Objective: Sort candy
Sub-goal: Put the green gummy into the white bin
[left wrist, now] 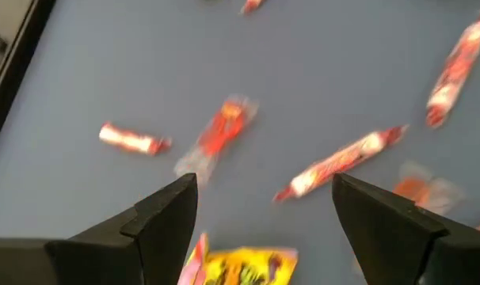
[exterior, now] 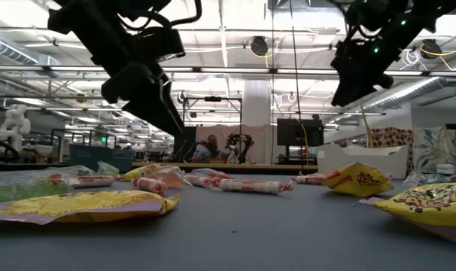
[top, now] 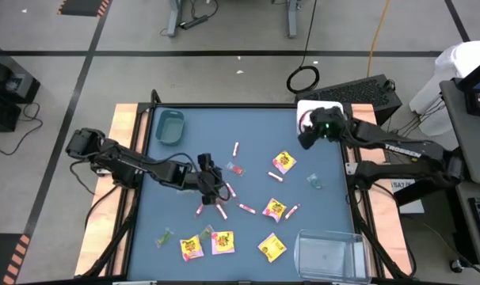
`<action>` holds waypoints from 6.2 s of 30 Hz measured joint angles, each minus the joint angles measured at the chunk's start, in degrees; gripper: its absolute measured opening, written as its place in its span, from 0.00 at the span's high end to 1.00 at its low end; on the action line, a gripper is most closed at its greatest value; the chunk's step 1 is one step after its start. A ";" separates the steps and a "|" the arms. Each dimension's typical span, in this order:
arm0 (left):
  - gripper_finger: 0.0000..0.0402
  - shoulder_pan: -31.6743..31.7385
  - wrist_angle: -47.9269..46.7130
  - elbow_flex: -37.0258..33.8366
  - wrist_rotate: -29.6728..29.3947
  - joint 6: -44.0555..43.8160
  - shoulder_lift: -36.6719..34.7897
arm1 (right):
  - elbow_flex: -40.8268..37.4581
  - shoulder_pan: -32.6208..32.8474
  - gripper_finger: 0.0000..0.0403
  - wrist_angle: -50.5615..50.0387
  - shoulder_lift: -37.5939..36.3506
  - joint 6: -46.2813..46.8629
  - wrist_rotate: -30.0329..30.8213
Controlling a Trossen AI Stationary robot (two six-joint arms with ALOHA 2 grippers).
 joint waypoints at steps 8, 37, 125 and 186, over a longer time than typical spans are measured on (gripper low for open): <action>0.26 3.12 -14.35 0.00 3.76 -16.74 -3.78 | -3.54 10.91 0.57 5.07 -0.74 2.53 2.40; 0.26 11.62 -21.61 -10.19 14.50 6.28 -11.54 | -7.38 19.44 0.57 16.07 0.14 -0.15 2.75; 0.73 24.40 33.00 -10.14 34.63 -25.74 -24.24 | -7.34 38.67 0.57 24.63 2.52 5.91 3.41; 0.73 15.39 33.15 -10.03 34.19 -1.70 -18.41 | 5.85 29.48 0.27 63.42 35.84 -16.20 -5.42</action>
